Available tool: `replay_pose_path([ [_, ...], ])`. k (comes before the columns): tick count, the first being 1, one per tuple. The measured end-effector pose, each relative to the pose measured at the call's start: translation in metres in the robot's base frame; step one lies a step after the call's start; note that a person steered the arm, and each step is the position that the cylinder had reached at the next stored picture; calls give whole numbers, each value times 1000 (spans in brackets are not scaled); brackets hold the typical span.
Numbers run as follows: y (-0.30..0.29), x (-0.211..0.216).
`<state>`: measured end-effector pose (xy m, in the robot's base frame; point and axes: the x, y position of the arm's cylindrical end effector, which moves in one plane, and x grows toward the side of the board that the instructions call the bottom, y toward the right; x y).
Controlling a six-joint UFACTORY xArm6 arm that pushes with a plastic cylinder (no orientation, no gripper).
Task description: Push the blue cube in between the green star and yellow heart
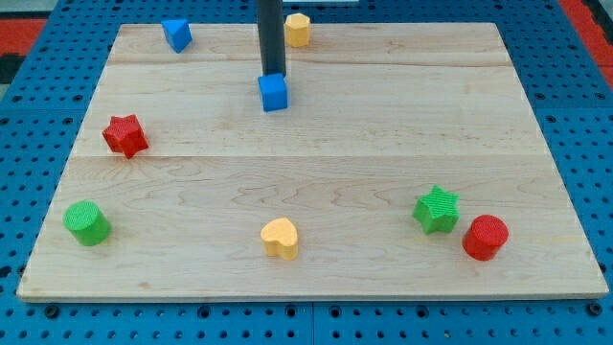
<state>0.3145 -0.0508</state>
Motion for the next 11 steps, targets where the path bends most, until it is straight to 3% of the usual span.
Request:
replay_pose_path([
  [1,-3,48],
  [4,-95,133],
  [5,-63,136],
  [6,-63,107],
  [7,-14,104],
  [9,89,186],
  [10,58,203],
  [11,-10,217],
])
